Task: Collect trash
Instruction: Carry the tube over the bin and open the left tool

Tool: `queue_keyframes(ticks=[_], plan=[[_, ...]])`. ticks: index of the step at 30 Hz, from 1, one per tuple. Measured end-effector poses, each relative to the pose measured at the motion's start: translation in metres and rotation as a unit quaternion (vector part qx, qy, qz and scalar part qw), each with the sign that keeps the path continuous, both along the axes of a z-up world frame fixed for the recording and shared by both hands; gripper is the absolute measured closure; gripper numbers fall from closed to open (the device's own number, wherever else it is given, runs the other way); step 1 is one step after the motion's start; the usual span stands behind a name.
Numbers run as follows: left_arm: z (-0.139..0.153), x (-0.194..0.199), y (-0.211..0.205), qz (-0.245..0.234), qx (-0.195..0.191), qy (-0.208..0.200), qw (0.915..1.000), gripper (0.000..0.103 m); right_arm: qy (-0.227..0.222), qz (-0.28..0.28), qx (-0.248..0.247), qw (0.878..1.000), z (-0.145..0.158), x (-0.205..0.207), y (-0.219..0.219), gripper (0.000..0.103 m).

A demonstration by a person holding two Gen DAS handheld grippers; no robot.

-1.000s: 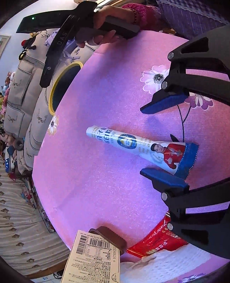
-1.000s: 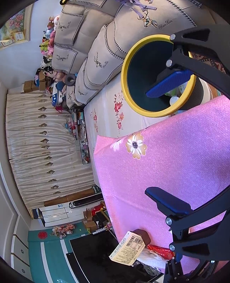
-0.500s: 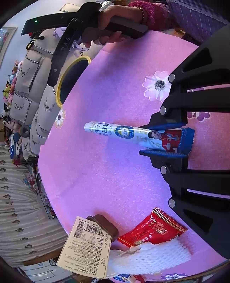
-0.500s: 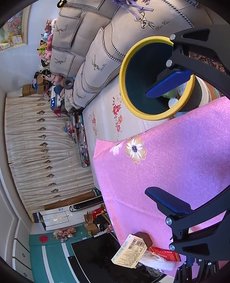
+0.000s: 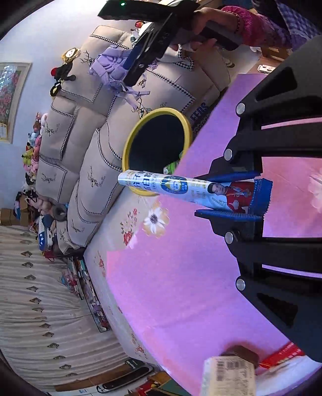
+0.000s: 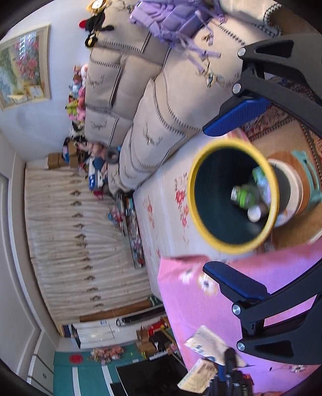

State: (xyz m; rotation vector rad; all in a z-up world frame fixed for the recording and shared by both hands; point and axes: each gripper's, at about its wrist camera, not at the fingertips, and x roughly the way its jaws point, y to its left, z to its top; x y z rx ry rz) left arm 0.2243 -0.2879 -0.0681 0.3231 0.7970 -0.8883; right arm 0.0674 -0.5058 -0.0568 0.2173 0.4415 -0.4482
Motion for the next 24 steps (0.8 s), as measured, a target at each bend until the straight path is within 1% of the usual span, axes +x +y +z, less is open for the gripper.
queue_keyframes(ticks=[5, 8, 14, 17, 21, 24], plan=[[-0.008, 0.027, -0.083, -0.026, -0.005, 0.018, 0.9995, 0.082, 0.014, -0.045, 0.010, 0.999, -0.012, -0.033, -0.041, 0.007], [-0.021, 0.040, -0.132, -0.037, -0.003, 0.037, 0.9986, 0.082, 0.016, -0.065, 0.020, 0.998, -0.019, -0.049, -0.061, 0.007], [-0.049, 0.060, -0.214, -0.051, 0.017, 0.067, 0.9963, 0.082, 0.028, -0.092, 0.034, 0.995, -0.033, -0.059, -0.089, 0.007], [-0.064, 0.068, -0.243, -0.054, 0.024, 0.078, 0.9952, 0.082, 0.036, -0.105, 0.040, 0.993, -0.039, -0.062, -0.100, 0.007], [-0.083, 0.071, -0.268, -0.067, 0.036, 0.093, 0.9928, 0.082, 0.045, -0.125, 0.050, 0.990, -0.044, -0.065, -0.111, 0.007], [-0.098, 0.071, -0.287, -0.075, 0.055, 0.100, 0.9906, 0.081, 0.043, -0.133, 0.057, 0.989, -0.042, -0.070, -0.112, 0.007]])
